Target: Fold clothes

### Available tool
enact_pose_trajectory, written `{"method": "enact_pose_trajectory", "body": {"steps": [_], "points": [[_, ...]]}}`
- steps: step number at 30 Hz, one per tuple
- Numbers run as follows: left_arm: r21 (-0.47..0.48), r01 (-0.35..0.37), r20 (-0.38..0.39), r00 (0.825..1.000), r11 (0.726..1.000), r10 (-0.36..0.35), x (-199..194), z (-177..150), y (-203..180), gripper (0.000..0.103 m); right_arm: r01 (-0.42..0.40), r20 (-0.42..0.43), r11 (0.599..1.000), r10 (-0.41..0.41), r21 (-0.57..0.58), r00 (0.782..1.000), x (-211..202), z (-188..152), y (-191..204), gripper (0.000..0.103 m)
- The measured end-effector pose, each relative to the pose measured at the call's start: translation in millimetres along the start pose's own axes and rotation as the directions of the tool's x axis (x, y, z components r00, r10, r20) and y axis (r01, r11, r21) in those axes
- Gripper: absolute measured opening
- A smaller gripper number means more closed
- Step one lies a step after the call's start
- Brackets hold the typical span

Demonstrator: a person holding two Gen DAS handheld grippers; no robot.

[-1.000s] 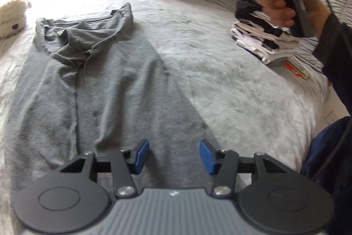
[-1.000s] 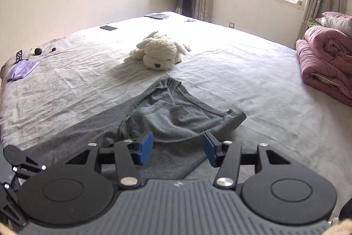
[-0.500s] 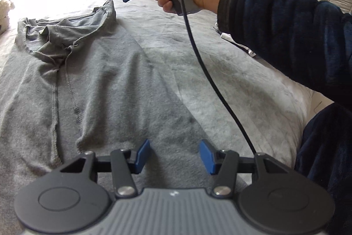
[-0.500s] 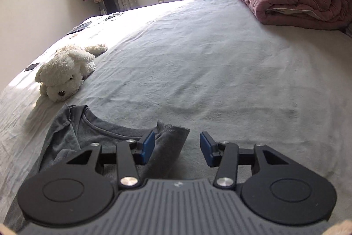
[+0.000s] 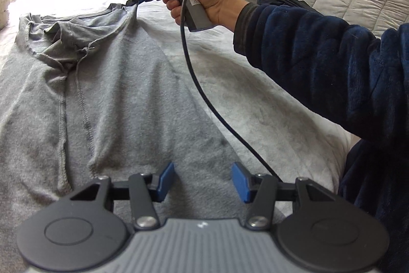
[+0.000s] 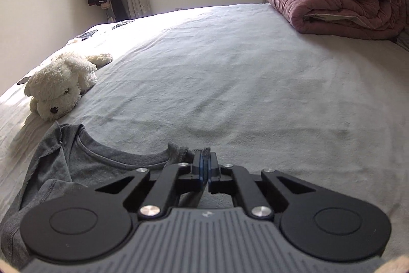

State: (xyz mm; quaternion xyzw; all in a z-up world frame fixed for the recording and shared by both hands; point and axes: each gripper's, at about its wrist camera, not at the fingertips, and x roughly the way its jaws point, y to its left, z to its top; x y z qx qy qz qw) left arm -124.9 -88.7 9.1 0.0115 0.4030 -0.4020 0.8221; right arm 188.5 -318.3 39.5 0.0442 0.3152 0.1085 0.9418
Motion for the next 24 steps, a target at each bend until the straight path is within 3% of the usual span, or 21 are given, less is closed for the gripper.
{"method": "enact_pose_trajectory", "body": {"steps": [2, 4, 6, 8, 10, 15, 17, 20, 24], "points": [[0.012, -0.005, 0.002, 1.0, 1.0, 0.005, 0, 0, -1, 0.052, 0.022, 0.019, 1.0, -0.022, -0.003, 1.0, -7, 8, 2, 0.003], [0.023, -0.01, 0.004, 1.0, 1.0, 0.01, -1, -1, -3, 0.052, 0.09, -0.057, 0.995, -0.093, -0.046, 0.994, 14, 2, 6, 0.003], [0.034, -0.014, 0.006, 1.0, 0.999, 0.014, -1, -1, -4, 0.052, 0.152, -0.147, 0.982, -0.167, -0.108, 0.975, 42, -8, 11, 0.003], [0.04, -0.016, 0.006, 1.0, 0.999, 0.016, -2, -1, -4, 0.052, 0.18, -0.099, 0.961, -0.204, -0.212, 0.974, 43, -13, 25, 0.004], [0.04, -0.017, 0.004, 1.0, 0.999, 0.017, -3, 0, -4, 0.052, 0.174, -0.104, 0.961, -0.199, -0.216, 0.974, 40, -9, 27, 0.012], [0.021, -0.012, -0.005, 1.0, 1.0, 0.012, -3, 2, -2, 0.052, 0.099, -0.054, 0.986, -0.107, -0.136, 0.993, 10, 14, 9, 0.016], [0.024, -0.014, -0.006, 1.0, 1.0, 0.015, -1, 2, -4, 0.052, 0.056, -0.059, 0.986, -0.066, -0.156, 0.996, 4, 21, 13, 0.016], [0.037, -0.02, -0.005, 1.0, 0.999, 0.02, 0, 1, -7, 0.052, -0.052, -0.144, 0.97, 0.017, -0.237, 0.989, 11, 19, 42, 0.017], [0.043, -0.02, -0.004, 1.0, 0.999, 0.021, 0, 1, -7, 0.052, -0.157, -0.187, 0.941, 0.103, -0.3, 0.977, 11, 4, 82, 0.037]]}}
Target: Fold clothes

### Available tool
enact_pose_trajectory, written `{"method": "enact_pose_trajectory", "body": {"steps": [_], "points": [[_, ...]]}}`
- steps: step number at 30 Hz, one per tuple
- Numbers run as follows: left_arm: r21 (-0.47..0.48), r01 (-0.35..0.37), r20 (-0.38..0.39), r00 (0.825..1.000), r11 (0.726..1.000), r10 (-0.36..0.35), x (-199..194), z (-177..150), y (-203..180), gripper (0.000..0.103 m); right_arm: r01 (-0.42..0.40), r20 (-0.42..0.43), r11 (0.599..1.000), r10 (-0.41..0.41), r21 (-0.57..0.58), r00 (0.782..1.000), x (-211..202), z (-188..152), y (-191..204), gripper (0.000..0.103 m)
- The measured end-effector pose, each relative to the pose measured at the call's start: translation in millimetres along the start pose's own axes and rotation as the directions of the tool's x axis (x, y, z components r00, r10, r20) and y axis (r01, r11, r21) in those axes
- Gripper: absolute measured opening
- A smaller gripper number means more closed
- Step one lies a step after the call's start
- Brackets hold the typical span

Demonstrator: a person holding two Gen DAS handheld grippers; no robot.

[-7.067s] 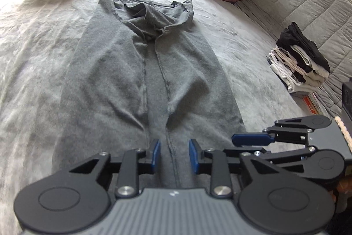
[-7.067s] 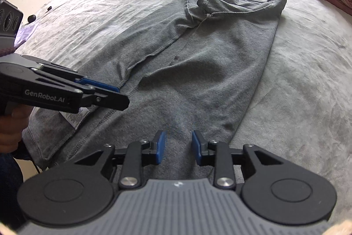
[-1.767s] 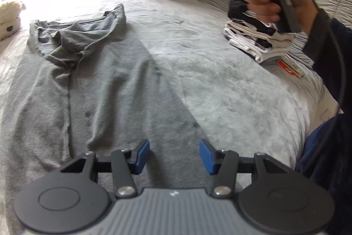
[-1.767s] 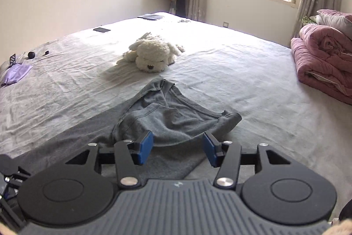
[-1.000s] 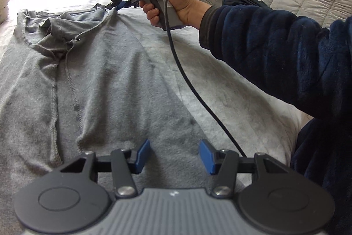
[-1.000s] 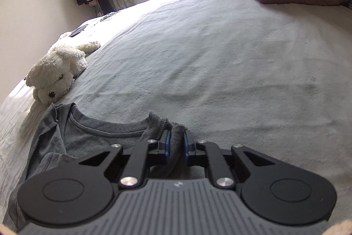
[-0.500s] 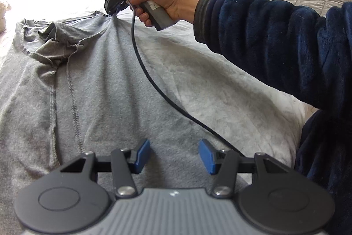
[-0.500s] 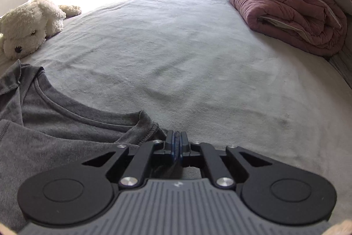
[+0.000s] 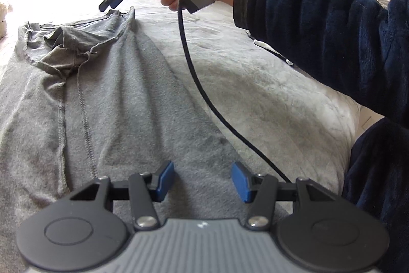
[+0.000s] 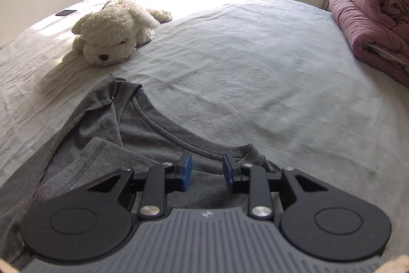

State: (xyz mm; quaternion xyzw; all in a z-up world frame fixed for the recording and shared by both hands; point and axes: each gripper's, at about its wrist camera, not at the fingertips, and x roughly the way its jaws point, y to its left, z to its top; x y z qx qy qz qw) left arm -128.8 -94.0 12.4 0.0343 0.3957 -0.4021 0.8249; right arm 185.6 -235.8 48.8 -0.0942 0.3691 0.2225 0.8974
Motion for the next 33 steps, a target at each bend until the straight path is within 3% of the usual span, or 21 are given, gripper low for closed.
{"method": "enact_pose_trajectory", "body": {"steps": [5, 8, 11, 12, 14, 17, 20, 25, 27, 29, 31, 33], "points": [[0.002, 0.001, -0.001, 1.0, 1.0, -0.001, 0, -1, 0, 0.052, -0.178, -0.011, 0.983, 0.179, 0.035, 0.984, 4, 13, 37, 0.038], [0.003, 0.001, -0.001, 1.0, 1.0, -0.001, -1, -1, 0, 0.052, -0.264, -0.048, 0.964, 0.265, 0.017, 0.963, 6, 19, 65, 0.048], [0.007, -0.001, -0.002, 1.0, 1.0, 0.001, -1, -1, -1, 0.052, -0.162, -0.176, 0.983, 0.146, -0.081, 0.974, 26, 16, 97, 0.043], [0.012, -0.003, -0.001, 1.0, 1.0, 0.003, -1, -1, -2, 0.052, -0.104, -0.202, 0.987, 0.078, -0.119, 0.976, 35, 10, 103, 0.017], [0.018, -0.007, -0.001, 1.0, 1.0, 0.007, -1, 0, -3, 0.052, -0.083, -0.167, 0.989, 0.063, -0.119, 0.984, 33, 7, 103, 0.01], [0.015, -0.006, -0.003, 1.0, 1.0, 0.006, 0, 1, -3, 0.052, -0.061, -0.051, 0.998, 0.06, -0.024, 0.997, 10, 9, 83, 0.009], [0.012, -0.005, -0.004, 1.0, 1.0, 0.006, 1, 3, -2, 0.052, -0.079, 0.061, 0.996, 0.076, 0.044, 0.995, -16, 6, 69, 0.009], [0.027, -0.011, -0.002, 1.0, 1.0, 0.011, 2, 4, -6, 0.055, -0.197, 0.222, 0.975, 0.171, 0.102, 0.96, -31, 9, 57, 0.009], [0.036, -0.012, 0.001, 1.0, 0.999, 0.012, 3, 4, -7, 0.056, -0.189, 0.218, 0.975, 0.16, 0.12, 0.963, -17, 12, 56, 0.009], [0.041, -0.014, 0.0, 1.0, 0.999, 0.014, 2, 4, -8, 0.056, -0.111, 0.113, 0.99, 0.101, 0.083, 0.988, 11, 8, 65, 0.009], [0.046, -0.016, -0.001, 1.0, 0.999, 0.016, 1, 4, -8, 0.056, -0.014, 0.03, 1.0, 0.013, 0.025, 0.999, 33, 0, 76, 0.01], [0.04, -0.015, -0.005, 1.0, 0.999, 0.015, 0, 6, -8, 0.056, 0.029, 0.065, 1.0, -0.029, 0.001, 0.997, 30, -9, 80, 0.013]]}}
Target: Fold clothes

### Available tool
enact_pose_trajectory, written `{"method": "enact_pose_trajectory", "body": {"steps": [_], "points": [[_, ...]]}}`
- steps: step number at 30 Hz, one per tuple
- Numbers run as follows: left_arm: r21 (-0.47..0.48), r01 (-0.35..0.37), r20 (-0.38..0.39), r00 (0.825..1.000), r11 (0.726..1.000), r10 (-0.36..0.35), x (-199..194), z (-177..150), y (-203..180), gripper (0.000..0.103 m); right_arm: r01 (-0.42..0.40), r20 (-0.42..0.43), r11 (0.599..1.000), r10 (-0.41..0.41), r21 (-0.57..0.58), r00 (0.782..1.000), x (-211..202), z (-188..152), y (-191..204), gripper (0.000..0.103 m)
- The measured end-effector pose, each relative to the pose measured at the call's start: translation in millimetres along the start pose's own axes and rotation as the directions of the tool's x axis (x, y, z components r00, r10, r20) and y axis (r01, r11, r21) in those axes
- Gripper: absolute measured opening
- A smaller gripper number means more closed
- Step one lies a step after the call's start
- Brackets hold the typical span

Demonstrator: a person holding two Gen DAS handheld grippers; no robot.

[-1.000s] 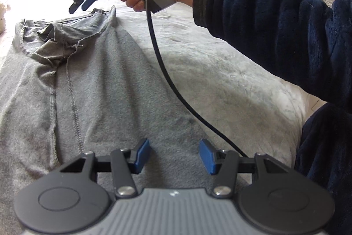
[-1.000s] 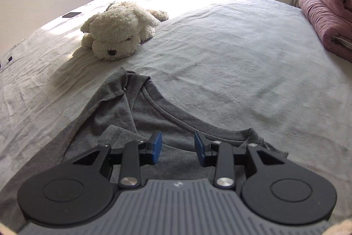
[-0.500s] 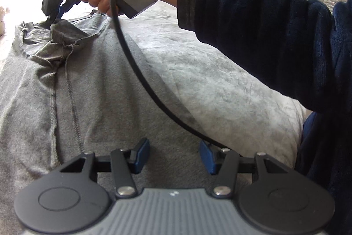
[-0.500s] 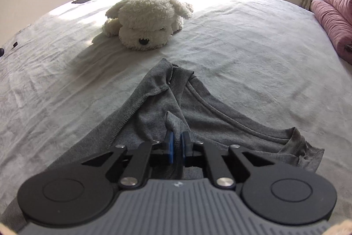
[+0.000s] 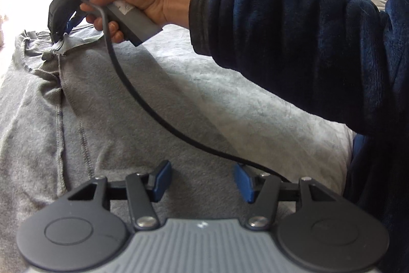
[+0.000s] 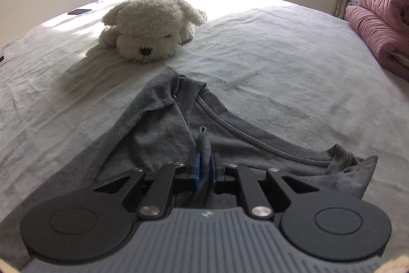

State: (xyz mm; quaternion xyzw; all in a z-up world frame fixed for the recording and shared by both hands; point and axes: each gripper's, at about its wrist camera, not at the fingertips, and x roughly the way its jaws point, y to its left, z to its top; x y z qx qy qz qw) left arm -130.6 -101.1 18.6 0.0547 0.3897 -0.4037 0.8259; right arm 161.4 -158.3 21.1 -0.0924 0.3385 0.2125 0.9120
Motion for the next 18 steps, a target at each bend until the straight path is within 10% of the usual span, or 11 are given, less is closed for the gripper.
{"method": "enact_pose_trajectory", "body": {"steps": [5, 9, 12, 15, 18], "points": [[-0.022, 0.008, -0.007, 1.0, 1.0, -0.008, -3, 4, 3, 0.056, 0.079, 0.074, 0.994, -0.084, 0.075, 0.994, -26, 8, -25, 0.015], [-0.021, 0.006, -0.008, 1.0, 1.0, -0.006, -4, 7, 3, 0.056, 0.086, 0.134, 0.983, -0.108, 0.165, 0.985, -57, 11, -67, 0.044], [-0.011, 0.0, -0.008, 1.0, 1.0, 0.0, -4, 8, 2, 0.056, 0.131, 0.116, 0.961, -0.163, 0.245, 0.98, -70, 4, -101, 0.044], [-0.012, -0.001, -0.009, 1.0, 1.0, 0.001, 0, 12, -2, 0.057, 0.141, 0.063, 0.966, -0.158, 0.219, 0.985, -67, -10, -108, 0.012], [-0.014, 0.0, -0.009, 1.0, 1.0, 0.0, 1, 14, -2, 0.057, 0.135, 0.002, 0.979, -0.137, 0.152, 0.991, -47, -25, -93, 0.005]]}}
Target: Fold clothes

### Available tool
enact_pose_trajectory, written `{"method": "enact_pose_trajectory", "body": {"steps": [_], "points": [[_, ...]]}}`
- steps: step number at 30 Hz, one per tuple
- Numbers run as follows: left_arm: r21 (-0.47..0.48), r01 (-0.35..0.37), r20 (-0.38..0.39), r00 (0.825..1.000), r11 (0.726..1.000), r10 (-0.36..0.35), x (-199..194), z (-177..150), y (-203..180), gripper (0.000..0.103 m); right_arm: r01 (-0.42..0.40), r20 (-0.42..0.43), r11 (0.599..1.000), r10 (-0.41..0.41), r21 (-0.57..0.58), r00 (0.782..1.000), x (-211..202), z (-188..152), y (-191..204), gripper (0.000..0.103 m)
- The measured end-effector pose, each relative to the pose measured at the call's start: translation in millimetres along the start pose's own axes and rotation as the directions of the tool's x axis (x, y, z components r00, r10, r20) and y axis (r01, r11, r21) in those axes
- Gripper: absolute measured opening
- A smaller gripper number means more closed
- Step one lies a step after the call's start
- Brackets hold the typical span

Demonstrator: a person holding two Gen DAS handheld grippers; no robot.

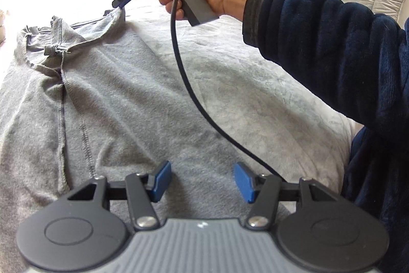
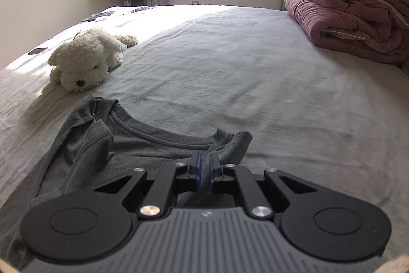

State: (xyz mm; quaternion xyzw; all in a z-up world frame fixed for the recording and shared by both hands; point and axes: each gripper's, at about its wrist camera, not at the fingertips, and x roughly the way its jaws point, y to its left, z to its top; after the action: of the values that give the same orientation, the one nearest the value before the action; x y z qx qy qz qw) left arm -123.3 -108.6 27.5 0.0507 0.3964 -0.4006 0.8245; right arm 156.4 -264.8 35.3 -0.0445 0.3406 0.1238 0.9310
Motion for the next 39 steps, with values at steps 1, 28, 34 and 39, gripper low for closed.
{"method": "enact_pose_trajectory", "body": {"steps": [1, 28, 34, 39], "points": [[0.005, -0.001, 0.001, 1.0, 1.0, 0.001, 1, 1, 0, 0.058, 0.033, -0.034, 0.999, -0.034, -0.017, 0.999, 13, -5, 2, 0.005], [-0.008, 0.043, 0.027, 0.999, 0.999, -0.043, 9, 13, 9, 0.061, -0.03, -0.026, 0.991, 0.034, 0.129, 0.999, 31, -6, -38, 0.027], [-0.006, 0.048, 0.029, 0.998, 0.999, -0.048, 8, 11, 9, 0.061, -0.013, -0.048, 0.982, 0.022, 0.186, 0.999, 30, -8, -39, 0.024], [0.011, 0.037, 0.03, 0.999, 0.999, -0.038, 9, 10, 7, 0.061, -0.01, -0.023, 0.973, 0.016, 0.232, 1.0, 25, -5, -44, 0.03]]}}
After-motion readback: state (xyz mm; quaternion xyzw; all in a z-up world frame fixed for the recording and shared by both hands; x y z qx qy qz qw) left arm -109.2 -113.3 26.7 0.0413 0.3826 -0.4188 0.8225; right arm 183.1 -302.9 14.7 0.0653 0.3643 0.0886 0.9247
